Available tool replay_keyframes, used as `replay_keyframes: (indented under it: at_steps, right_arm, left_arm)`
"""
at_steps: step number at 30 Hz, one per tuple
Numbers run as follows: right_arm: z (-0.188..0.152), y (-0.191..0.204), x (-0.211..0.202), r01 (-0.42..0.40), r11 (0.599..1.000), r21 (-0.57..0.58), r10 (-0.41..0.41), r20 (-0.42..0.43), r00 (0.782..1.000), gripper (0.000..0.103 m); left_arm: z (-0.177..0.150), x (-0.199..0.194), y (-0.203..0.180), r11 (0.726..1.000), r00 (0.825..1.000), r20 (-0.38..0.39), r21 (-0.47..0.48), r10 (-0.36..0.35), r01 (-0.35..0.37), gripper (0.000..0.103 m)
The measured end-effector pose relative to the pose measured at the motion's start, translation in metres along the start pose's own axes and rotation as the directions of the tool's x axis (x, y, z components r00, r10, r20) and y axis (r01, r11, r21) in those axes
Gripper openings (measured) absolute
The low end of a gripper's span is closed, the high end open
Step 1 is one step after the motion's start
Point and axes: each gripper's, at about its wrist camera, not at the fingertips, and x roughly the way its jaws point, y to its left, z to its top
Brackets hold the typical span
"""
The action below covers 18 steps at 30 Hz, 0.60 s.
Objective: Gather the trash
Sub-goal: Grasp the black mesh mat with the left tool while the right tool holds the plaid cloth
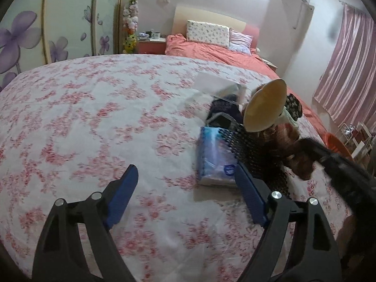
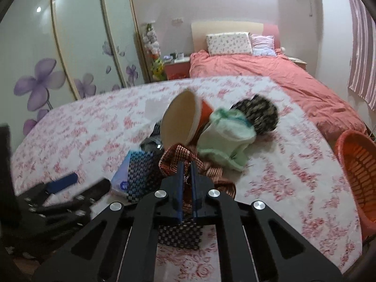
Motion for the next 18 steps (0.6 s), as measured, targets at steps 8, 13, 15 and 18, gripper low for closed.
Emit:
replay_keyframes:
  at_steps: [8,13,15,18]
  right_arm:
    - [0.013,-0.018,-0.029,-0.013,0.999,0.048,0.009,0.095,0.995,0.005]
    - [0.014,-0.03,-0.044,-0.006,0.998,0.066,-0.003,0.136,0.991,0.005]
    - [0.015,-0.036,-0.049,-0.001,0.997,0.075,-0.01,0.146,0.989,0.005]
    - [0.014,-0.042,-0.05,0.005,0.996,0.085,-0.018,0.148,0.989,0.005]
  left_arm:
    - [-0.002,0.002,-0.024,0.999,1.0,-0.002,0.038,-0.024,0.024,0.076]
    - [-0.002,0.004,-0.035,0.998,0.999,-0.008,0.053,-0.032,0.033,0.071]
    - [-0.001,0.007,-0.034,0.998,0.999,-0.018,0.046,-0.03,0.03,0.066]
    - [0.0,0.011,-0.027,0.999,0.999,-0.033,0.023,-0.026,0.027,0.062]
